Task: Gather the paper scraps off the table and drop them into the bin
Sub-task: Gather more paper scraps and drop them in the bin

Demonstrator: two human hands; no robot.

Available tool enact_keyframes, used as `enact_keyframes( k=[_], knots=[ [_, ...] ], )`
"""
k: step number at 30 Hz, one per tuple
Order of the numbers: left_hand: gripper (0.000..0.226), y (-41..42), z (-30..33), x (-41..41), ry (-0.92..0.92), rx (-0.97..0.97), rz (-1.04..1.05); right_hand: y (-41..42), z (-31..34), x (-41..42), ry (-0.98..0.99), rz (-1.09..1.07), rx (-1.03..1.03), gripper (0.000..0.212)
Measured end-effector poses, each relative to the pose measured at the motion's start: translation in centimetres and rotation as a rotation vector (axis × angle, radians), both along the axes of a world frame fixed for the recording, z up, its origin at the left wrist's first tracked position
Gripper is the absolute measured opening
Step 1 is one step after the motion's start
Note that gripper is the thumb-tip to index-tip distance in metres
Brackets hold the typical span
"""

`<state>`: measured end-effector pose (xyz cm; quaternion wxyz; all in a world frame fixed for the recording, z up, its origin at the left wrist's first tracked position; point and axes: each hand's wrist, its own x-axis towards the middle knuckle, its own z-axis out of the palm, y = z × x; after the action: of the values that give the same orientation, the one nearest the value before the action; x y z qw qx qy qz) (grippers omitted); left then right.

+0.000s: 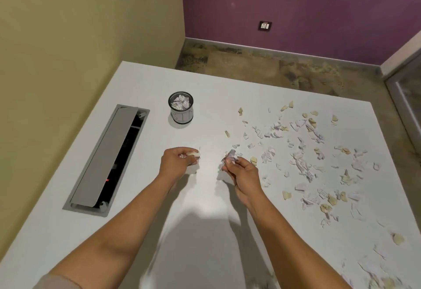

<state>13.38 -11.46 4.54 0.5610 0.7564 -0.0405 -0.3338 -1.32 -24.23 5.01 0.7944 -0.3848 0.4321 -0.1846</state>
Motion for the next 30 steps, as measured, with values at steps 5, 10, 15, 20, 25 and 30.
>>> enact_keyframes(
  k=[5, 10, 15, 20, 25, 30],
  knots=[
    [0.024, -2.7, 0.7, 6.8, -0.078, 0.028, 0.053, 0.0, -0.7, 3.4, 0.008, 0.012, 0.021, 0.006],
    [0.021, -6.0, 1.4, 13.1, -0.240, 0.125, 0.073, -0.2, -1.2, 4.5, 0.031, -0.007, 0.026, 0.006],
    [0.017, -8.4, 1.6, 16.9, -0.361, 0.248, 0.052, -0.4, -1.6, 4.3, 0.104, 0.024, 0.002, 0.004],
    [0.037, -9.5, 1.5, 18.2, -0.376, 0.324, 0.017, -0.6, -1.7, 4.2, 0.086, 0.033, 0.016, 0.005],
    [0.059, -10.0, 1.6, 18.8, -0.344, 0.318, -0.021, -0.7, -2.2, 3.8, 0.095, 0.042, 0.025, 0.003],
    [0.046, -10.0, 1.6, 18.8, -0.272, 0.242, -0.061, -0.6, -3.0, 3.4, 0.135, 0.115, -0.020, 0.007]
  ],
)
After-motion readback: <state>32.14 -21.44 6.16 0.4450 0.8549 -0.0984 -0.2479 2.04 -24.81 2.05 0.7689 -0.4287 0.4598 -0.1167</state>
